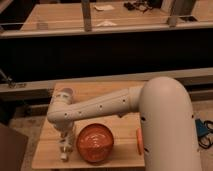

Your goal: Place the bottle in the ceramic bowl

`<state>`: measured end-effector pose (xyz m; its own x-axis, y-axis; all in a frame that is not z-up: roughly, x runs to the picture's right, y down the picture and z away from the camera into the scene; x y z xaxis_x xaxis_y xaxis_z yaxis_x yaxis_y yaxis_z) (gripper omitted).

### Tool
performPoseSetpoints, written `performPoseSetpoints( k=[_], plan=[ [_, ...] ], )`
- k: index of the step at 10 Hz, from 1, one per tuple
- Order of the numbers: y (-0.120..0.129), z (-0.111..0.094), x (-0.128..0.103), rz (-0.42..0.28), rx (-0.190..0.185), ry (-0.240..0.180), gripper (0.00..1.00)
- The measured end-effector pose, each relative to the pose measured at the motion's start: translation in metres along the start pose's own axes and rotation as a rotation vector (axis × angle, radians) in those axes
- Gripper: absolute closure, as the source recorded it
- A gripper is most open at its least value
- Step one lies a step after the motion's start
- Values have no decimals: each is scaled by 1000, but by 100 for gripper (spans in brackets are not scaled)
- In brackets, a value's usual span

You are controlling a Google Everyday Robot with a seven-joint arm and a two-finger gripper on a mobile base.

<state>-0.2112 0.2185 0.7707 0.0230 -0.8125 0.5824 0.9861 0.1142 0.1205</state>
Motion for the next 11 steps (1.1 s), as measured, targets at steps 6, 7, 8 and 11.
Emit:
performPoseSetpoints(
  k=[6,7,8,11],
  plan=[
    [24,-26,0,-18,-5,10,64],
    [14,-21,-5,-32,-7,14,52],
    [6,-21,-7,-43,-8,17,44],
    [12,-28,-10,-77,-20,25,41]
  ],
)
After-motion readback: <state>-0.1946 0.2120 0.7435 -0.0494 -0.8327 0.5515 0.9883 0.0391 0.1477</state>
